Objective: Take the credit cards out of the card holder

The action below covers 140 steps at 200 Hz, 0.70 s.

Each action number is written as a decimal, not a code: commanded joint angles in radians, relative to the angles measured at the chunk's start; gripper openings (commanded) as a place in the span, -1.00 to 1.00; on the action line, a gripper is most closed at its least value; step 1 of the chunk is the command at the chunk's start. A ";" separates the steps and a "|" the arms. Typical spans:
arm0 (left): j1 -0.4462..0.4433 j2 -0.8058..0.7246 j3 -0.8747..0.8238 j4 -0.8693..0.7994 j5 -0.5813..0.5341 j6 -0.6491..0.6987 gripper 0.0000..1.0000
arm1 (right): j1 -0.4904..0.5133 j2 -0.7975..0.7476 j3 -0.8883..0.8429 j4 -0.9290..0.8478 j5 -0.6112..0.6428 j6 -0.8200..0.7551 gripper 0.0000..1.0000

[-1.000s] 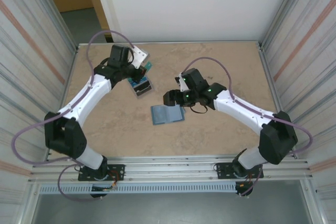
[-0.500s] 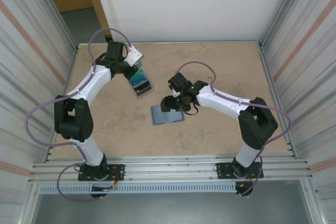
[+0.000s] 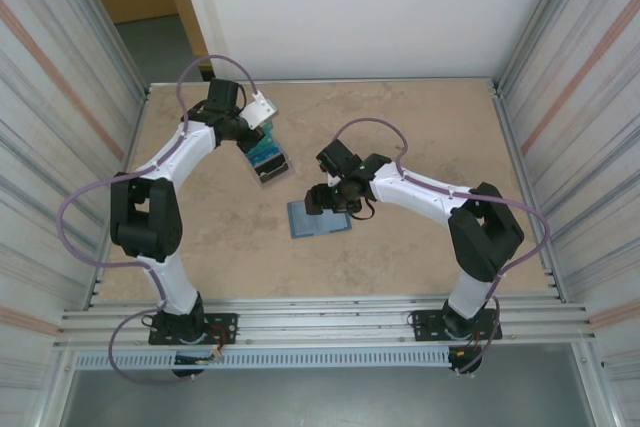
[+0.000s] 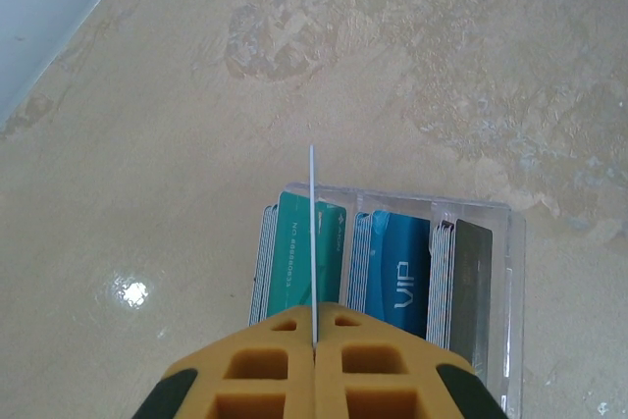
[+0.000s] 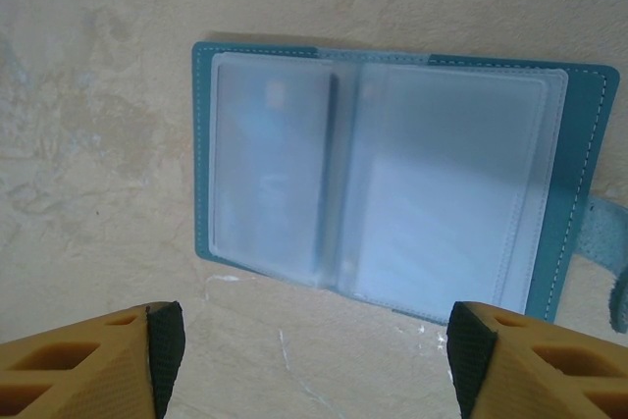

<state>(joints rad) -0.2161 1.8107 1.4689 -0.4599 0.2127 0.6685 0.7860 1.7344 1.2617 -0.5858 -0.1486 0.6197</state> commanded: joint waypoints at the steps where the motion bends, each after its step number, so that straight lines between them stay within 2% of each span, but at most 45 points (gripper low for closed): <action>1: 0.002 0.015 0.030 0.008 0.018 0.031 -1.00 | 0.011 0.013 0.033 -0.037 0.035 0.014 0.44; 140: 0.002 0.112 0.097 -0.029 -0.056 0.107 -1.00 | 0.015 0.046 0.046 -0.050 0.040 0.023 0.44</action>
<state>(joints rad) -0.2161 1.9114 1.5200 -0.4698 0.1719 0.7368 0.7948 1.7660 1.2797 -0.6064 -0.1234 0.6201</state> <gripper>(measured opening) 0.051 0.720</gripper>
